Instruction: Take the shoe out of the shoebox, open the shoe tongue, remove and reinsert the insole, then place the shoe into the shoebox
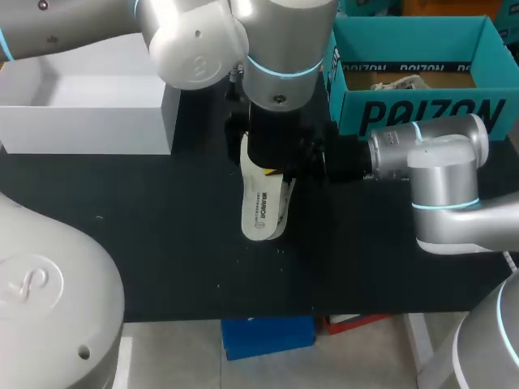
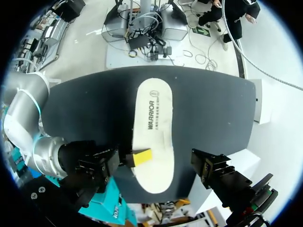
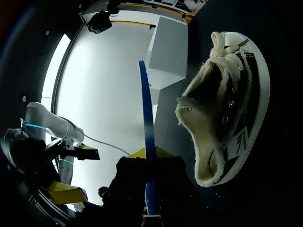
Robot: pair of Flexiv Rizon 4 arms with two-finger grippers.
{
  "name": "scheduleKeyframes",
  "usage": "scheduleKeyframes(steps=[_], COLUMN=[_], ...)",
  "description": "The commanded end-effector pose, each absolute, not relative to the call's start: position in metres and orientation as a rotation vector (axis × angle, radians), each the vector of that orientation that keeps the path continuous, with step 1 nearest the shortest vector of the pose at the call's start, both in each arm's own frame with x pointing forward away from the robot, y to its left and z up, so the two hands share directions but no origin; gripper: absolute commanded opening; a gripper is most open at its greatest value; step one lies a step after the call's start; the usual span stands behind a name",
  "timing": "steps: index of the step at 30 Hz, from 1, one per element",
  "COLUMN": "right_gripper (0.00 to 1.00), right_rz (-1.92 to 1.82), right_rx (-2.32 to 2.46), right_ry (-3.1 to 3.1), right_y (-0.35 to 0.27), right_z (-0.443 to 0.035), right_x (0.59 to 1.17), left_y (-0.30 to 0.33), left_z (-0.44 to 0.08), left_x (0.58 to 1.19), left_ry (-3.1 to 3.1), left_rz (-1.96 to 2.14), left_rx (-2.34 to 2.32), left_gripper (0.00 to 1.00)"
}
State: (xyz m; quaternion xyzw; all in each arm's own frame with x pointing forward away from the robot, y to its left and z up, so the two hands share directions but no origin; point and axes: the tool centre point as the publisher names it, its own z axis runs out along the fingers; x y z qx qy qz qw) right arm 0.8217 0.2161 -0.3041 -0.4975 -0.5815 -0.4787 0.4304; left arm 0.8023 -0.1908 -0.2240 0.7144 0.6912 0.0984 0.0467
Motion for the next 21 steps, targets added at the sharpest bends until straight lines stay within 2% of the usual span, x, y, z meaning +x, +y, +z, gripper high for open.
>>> scheduleKeyframes(steps=[1, 21], right_gripper=[0.00, 0.00], right_rz=[-1.195, -1.195], right_rx=[-1.244, -1.244], right_ry=[-1.450, -1.450], right_y=[0.217, 0.217], right_z=[-0.304, -0.304], right_x=[0.821, 0.821], left_y=[-0.197, -0.194], left_z=[-0.225, -0.229], left_x=[0.824, 0.903], left_ry=[2.116, 2.080], left_rz=[0.292, 0.219], left_rx=[2.194, 2.170], left_gripper=[1.00, 1.00])
